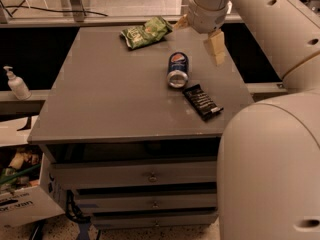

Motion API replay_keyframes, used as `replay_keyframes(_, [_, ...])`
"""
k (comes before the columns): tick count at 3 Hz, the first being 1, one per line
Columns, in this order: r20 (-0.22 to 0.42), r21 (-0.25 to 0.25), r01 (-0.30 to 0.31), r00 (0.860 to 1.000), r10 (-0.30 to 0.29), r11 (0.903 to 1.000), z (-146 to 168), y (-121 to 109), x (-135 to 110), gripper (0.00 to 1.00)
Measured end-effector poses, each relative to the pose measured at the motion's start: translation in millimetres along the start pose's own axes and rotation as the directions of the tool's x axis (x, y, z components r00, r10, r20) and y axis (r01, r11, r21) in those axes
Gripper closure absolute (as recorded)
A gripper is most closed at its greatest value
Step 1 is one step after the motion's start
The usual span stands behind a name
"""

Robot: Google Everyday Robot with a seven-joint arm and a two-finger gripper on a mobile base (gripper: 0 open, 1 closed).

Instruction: Place pepsi can upright

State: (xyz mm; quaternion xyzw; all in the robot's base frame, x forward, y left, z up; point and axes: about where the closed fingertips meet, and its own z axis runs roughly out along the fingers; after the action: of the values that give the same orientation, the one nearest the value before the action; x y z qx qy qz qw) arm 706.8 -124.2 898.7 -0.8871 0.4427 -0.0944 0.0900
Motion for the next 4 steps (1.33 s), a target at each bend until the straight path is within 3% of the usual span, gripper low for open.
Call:
replay_keyframes(1, [0.075, 0.007, 0.101, 0.992, -0.101, 0.9948, 8.7, -8.6, -8.3, 0.0])
replay_keyframes(2, [0.067, 0.039, 0.109, 0.992, -0.111, 0.9933, 10.5, -18.1, -6.2, 0.0])
replay_keyframes(3, [0.071, 0.088, 0.159, 0.984, -0.166, 0.9833, 3.6, -20.7, -8.8, 0.0])
replay_keyframes(4, [0.074, 0.117, 0.252, 0.962, -0.261, 0.9607, -0.1, -17.1, -16.6, 0.0])
